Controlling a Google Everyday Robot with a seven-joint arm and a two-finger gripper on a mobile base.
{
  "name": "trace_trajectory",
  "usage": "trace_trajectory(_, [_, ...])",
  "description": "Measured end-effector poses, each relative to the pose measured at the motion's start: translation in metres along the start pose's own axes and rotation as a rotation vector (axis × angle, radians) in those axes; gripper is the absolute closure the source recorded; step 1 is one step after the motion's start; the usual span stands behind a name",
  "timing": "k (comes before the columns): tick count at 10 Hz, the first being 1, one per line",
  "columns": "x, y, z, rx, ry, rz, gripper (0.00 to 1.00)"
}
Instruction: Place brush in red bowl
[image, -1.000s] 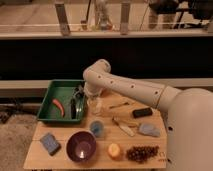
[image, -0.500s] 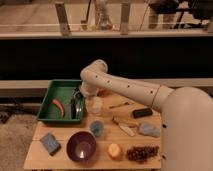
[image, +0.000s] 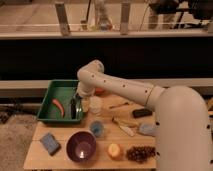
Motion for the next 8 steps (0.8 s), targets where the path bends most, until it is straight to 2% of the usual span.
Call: trace_trajectory(8, [-0.002,-0.006,0.023,-0.008,-0.056,0.027,0.2])
